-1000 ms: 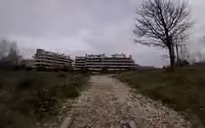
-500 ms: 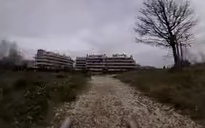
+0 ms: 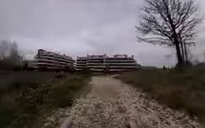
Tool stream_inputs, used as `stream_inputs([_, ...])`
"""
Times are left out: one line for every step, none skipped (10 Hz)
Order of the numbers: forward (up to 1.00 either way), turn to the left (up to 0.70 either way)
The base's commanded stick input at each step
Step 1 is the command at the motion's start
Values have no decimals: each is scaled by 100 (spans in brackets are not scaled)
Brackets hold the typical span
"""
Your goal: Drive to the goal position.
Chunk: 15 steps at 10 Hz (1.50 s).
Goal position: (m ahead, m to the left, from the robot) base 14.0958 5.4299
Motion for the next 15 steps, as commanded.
stream_inputs([50, 0])
stream_inputs([50, 0])
stream_inputs([50, 0])
stream_inputs([50, 0])
stream_inputs([50, 0])
stream_inputs([50, 0])
stream_inputs([50, 0])
stream_inputs([50, 0])
stream_inputs([50, 0])
stream_inputs([50, 0])
stream_inputs([50, 0])
stream_inputs([50, 0])
stream_inputs([50, 0])
stream_inputs([50, 0])
stream_inputs([50, 0])
